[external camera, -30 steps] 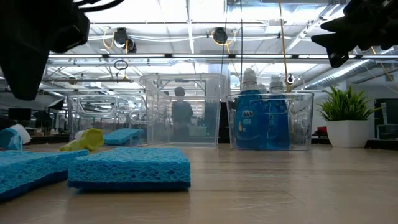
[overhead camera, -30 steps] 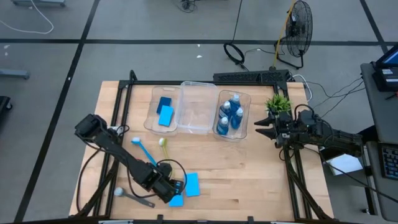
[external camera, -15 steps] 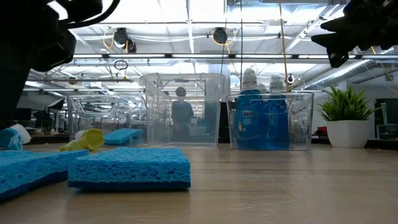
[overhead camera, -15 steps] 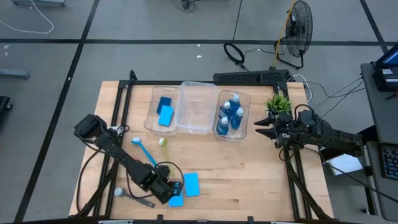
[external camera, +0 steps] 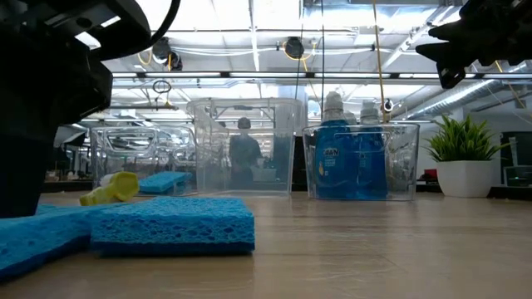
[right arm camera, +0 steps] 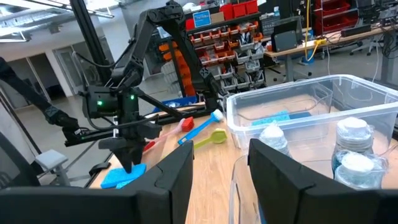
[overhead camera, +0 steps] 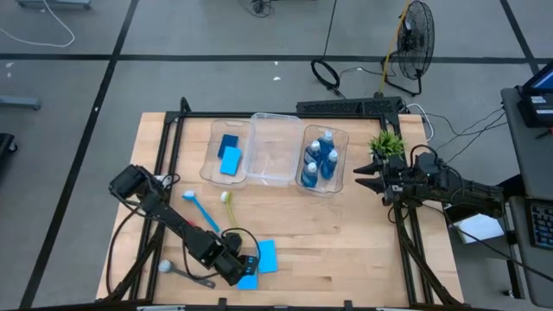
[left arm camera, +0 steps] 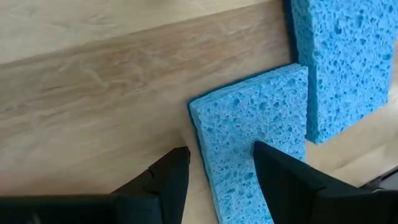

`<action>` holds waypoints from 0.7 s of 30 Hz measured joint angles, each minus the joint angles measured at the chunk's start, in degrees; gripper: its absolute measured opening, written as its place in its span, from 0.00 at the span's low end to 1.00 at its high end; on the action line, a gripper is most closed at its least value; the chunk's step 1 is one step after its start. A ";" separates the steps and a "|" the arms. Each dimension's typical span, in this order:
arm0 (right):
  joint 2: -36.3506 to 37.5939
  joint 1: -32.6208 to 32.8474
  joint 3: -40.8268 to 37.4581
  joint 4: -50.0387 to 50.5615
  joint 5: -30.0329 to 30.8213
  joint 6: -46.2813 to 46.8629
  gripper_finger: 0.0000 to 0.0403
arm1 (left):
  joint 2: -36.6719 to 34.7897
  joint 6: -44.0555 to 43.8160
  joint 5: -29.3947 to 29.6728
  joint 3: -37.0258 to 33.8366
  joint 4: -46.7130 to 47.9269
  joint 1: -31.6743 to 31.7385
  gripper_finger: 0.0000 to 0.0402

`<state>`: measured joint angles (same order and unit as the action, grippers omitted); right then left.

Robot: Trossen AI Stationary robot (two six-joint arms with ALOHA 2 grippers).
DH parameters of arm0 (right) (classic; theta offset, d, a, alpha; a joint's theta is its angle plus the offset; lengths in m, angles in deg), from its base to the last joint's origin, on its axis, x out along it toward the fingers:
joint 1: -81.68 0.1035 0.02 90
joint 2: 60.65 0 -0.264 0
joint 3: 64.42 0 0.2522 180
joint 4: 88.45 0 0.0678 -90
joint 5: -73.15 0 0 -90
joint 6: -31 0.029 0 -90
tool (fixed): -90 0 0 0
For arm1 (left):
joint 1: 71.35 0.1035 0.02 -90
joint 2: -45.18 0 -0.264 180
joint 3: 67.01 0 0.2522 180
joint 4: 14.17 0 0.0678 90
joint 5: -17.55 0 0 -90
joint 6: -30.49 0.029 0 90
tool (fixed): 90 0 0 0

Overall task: Pick & Place Kitchen Sink Supplies
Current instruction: Put the blue sponge into the left transparent bin

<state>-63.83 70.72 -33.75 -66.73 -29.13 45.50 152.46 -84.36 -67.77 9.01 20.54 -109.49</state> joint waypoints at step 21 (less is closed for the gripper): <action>0.00 0.17 0.00 -0.05 -0.04 0.85 0.35 | 1.11 3.73 1.58 -0.02 1.15 0.57 0.02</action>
<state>-63.83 70.90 -33.75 -66.78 -29.17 46.35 153.58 -80.62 -66.19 8.99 21.69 -108.92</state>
